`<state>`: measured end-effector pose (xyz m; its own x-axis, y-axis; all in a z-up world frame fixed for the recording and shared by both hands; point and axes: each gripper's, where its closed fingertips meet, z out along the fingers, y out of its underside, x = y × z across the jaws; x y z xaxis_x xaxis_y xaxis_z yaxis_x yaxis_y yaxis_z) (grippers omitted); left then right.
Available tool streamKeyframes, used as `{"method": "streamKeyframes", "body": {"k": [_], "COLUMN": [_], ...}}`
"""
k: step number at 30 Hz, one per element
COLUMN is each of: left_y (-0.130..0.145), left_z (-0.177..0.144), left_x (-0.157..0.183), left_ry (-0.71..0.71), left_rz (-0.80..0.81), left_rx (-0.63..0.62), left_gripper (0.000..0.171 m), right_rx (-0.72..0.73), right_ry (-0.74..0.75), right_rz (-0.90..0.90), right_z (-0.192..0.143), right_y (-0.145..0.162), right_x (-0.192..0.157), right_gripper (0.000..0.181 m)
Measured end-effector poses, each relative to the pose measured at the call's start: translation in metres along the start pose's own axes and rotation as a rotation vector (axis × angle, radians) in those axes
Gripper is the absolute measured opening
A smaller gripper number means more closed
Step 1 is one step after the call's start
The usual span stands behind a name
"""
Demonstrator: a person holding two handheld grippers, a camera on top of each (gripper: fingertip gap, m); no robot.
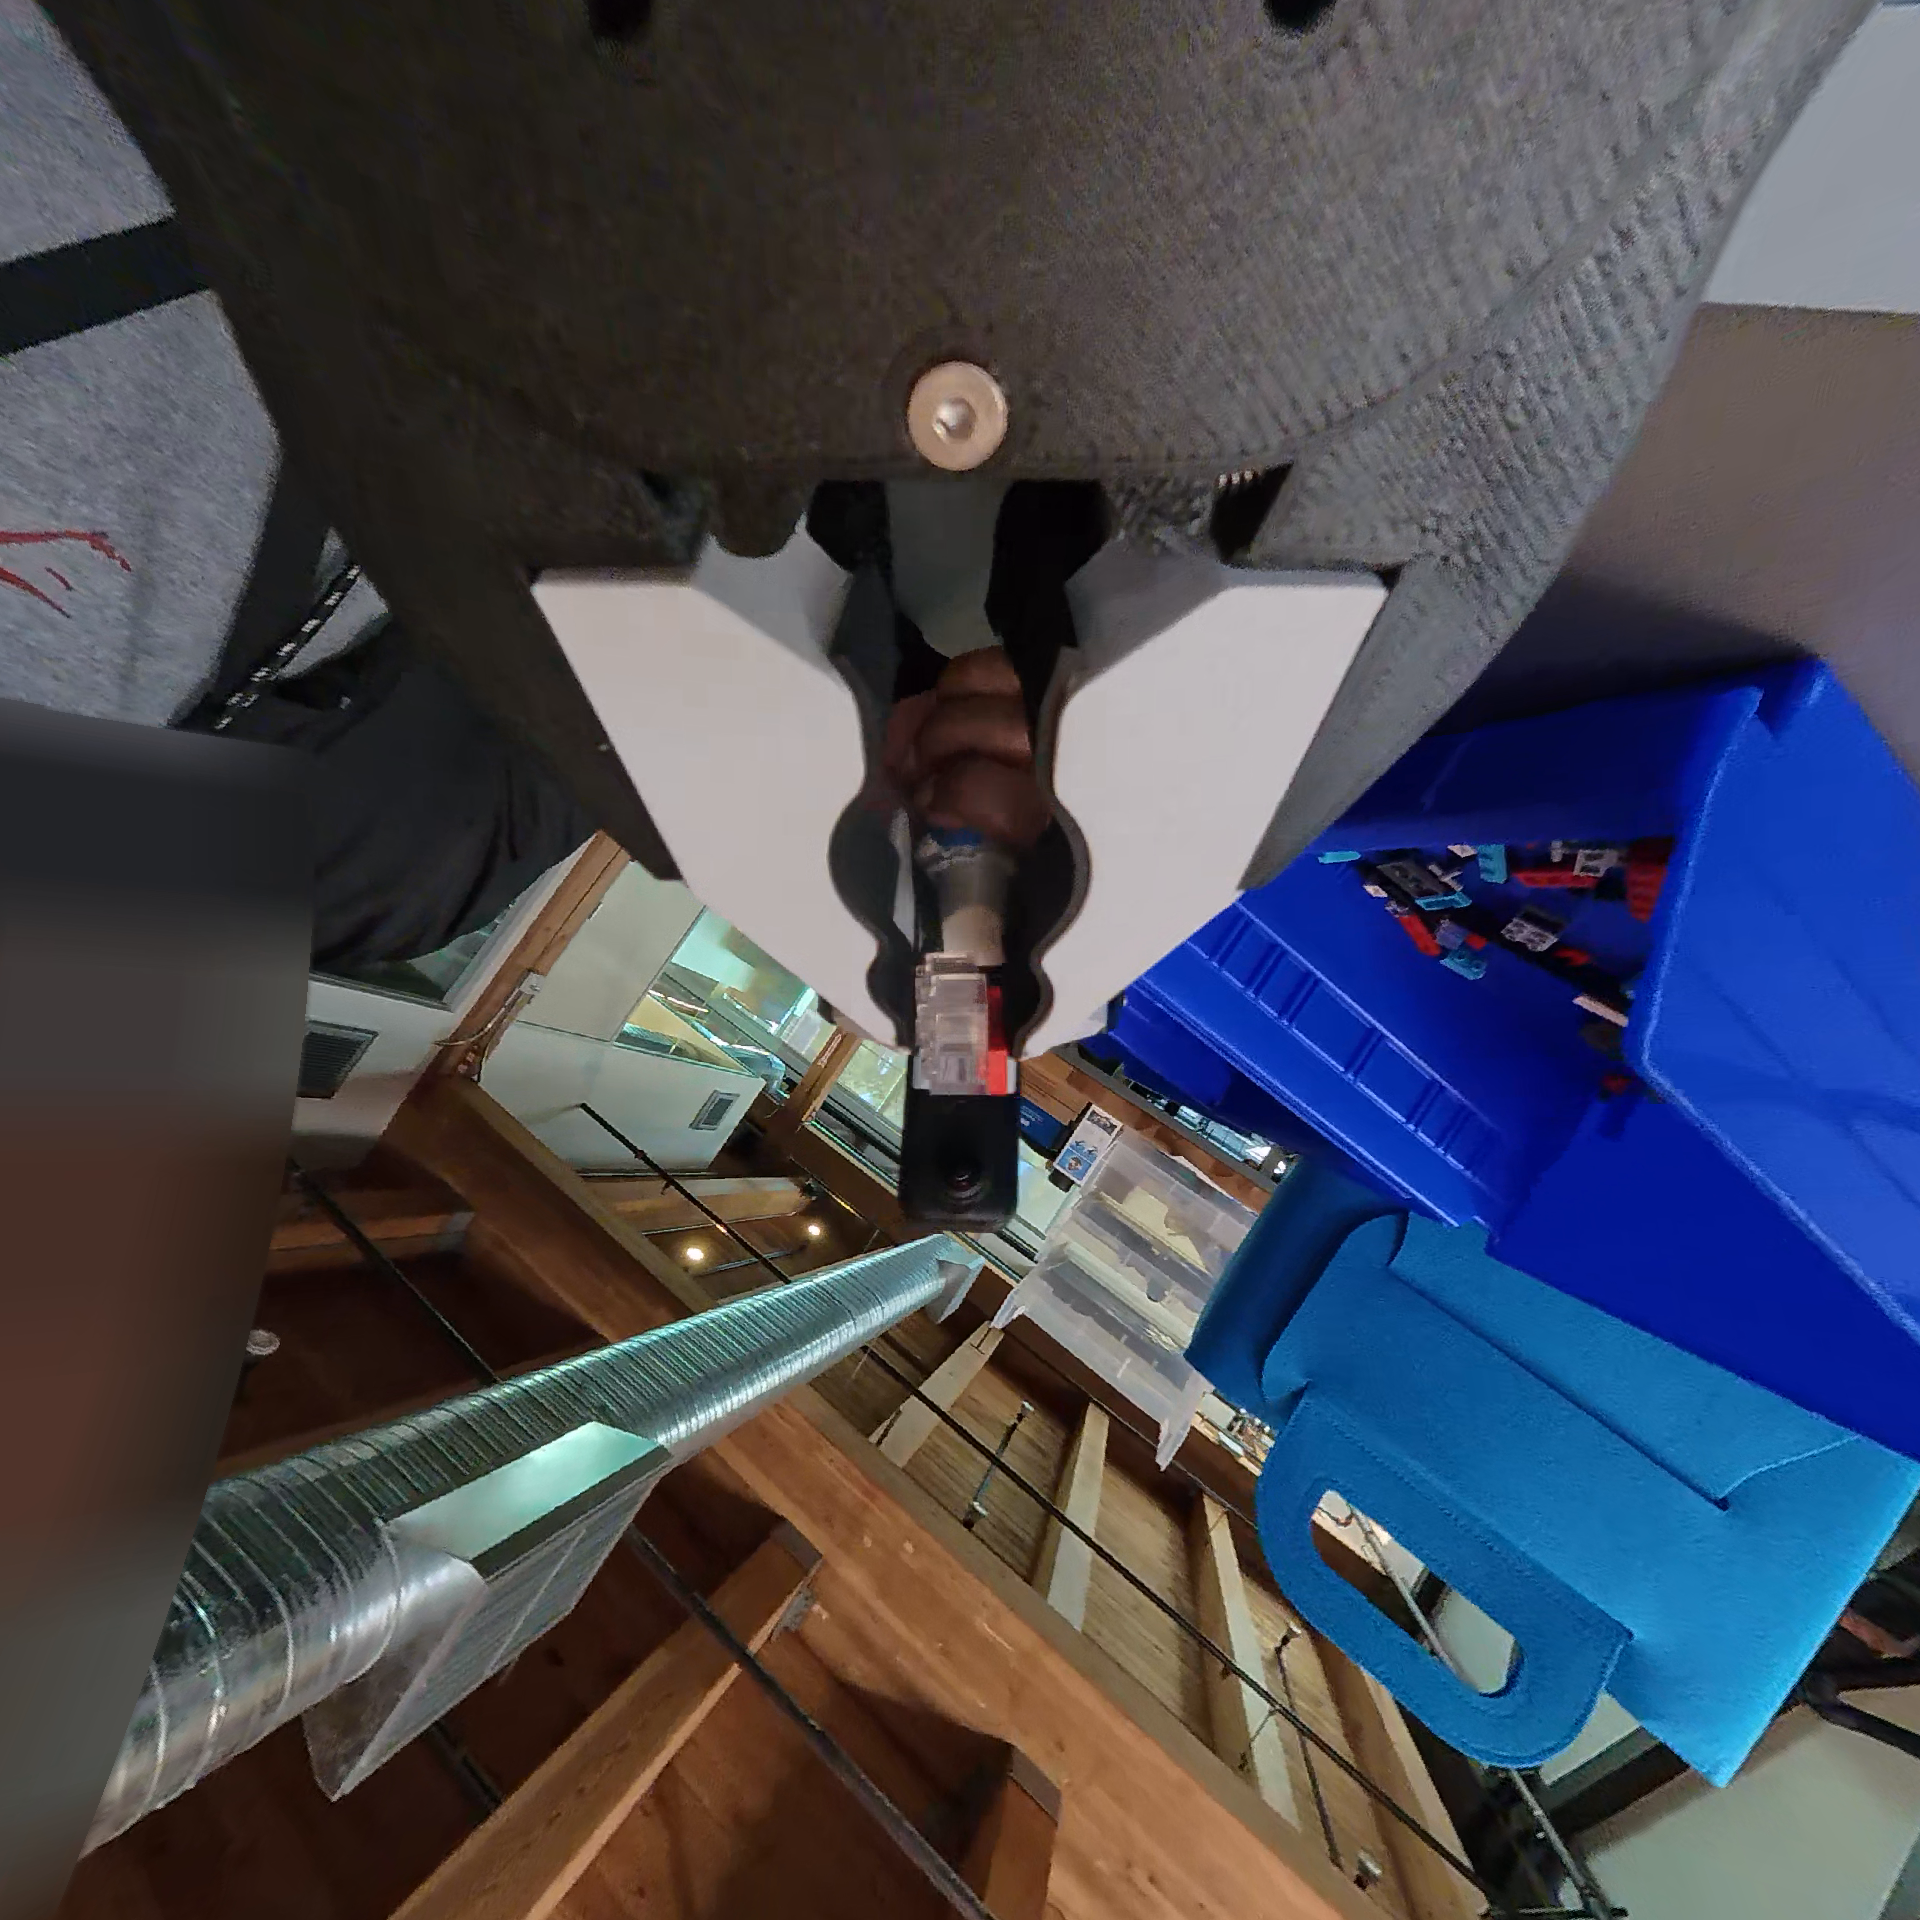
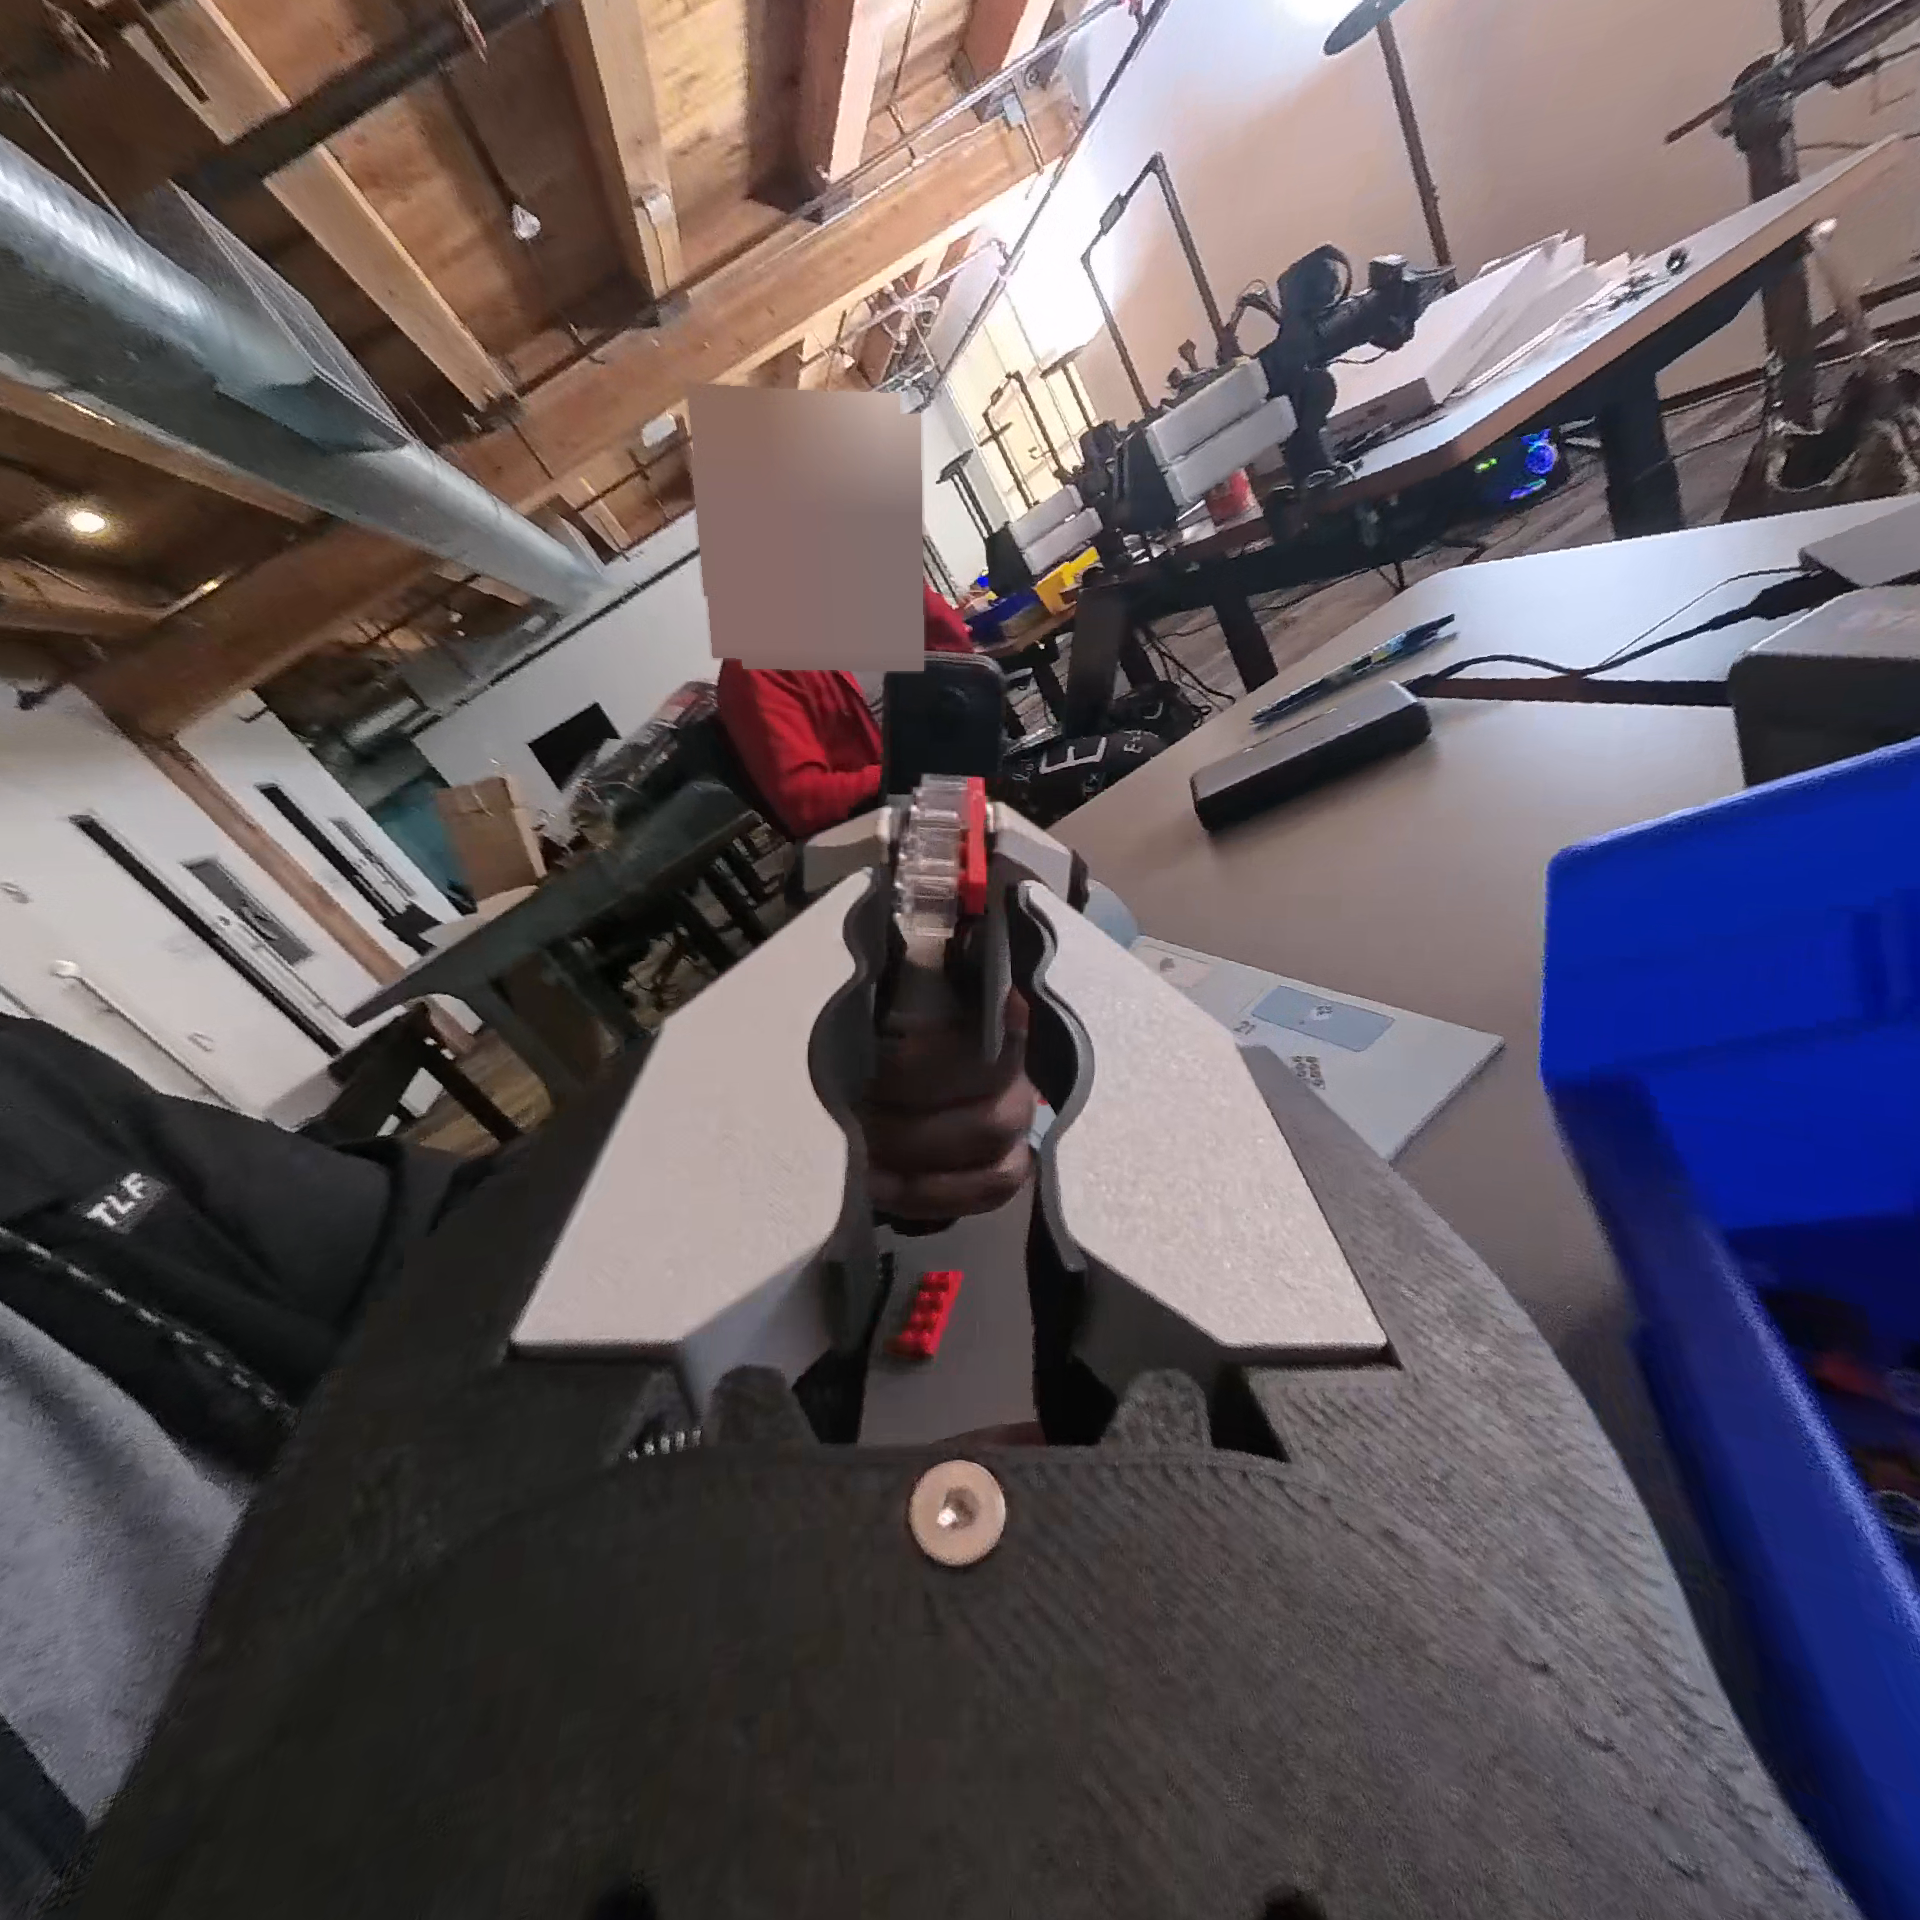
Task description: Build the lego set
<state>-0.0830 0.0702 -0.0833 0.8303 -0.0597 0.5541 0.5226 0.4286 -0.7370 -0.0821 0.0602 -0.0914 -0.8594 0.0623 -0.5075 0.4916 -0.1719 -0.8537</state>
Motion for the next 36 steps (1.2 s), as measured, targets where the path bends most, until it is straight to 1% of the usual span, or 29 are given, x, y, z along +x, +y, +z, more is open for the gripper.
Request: {"method": "streamKeyframes", "body": {"k": [6,13,21,30,36], "left_y": [-0.001,-0.001,-0.002,-0.002,0.000], "left_z": [0.001,0.001,0.000,0.000,0.000], "left_x": [0.005,0.008,0.014,0.023,0.028], "left_ry": [0.031,0.051,0.070,0.106,0.123], "left_rz": [0.007,-0.002,0.058,0.118,0.156], "left_rx": [0.006,0.007,0.013,0.019,0.000], "left_gripper": [0.016,0.016,0.016,0.016,0.017], "right_rx": [0.027,0.026,0.035,0.042,0.028], "right_ry": [-0.058,-0.025,-0.010,-0.034,-0.067], "right_rz": [0.044,-0.046,-0.129,-0.176,-0.186], "right_z": [0.000,0.000,0.002,0.002,0.001], "right_y": [-0.002,-0.003,-0.003,-0.004,-0.003], "right_x": [-0.007,-0.008,-0.015,-0.024,-0.029], "right_gripper": [0.018,0.017,0.018,0.018,0.018]}}
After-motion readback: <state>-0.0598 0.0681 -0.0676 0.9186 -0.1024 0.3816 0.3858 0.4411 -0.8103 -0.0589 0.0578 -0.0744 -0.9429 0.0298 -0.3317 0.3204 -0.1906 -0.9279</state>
